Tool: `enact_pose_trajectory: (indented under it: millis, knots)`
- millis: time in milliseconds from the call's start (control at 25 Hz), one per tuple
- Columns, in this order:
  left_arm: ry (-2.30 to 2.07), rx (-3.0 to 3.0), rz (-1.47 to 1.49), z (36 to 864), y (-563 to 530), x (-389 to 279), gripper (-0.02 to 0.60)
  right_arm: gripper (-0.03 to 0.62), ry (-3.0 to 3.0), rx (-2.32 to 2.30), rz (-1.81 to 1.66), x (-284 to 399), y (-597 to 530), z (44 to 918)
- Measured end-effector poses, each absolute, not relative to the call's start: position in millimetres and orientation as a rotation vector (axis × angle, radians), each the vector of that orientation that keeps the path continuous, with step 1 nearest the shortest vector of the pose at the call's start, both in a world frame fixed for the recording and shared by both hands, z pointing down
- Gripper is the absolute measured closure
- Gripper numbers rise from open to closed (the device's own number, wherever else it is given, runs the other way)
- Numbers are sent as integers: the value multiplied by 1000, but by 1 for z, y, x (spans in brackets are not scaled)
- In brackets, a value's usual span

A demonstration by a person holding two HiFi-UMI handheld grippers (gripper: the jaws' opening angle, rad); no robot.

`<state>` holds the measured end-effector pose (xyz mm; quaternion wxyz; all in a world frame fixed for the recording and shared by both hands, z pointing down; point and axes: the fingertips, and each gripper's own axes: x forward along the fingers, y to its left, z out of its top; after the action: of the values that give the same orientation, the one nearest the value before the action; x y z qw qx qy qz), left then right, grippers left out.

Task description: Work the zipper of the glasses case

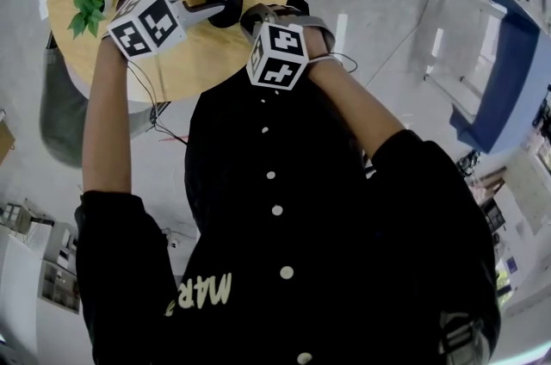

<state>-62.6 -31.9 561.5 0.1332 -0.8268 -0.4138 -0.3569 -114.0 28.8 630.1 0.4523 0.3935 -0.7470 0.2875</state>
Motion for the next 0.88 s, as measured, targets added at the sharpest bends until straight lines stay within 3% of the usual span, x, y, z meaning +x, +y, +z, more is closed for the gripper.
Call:
enact_pose_trajectory:
  millis: [880]
  knots:
    - [-1099, -2178, -1245, 574, -33, -66, 351, 588, -1835, 1046, 768, -121, 28, 630]
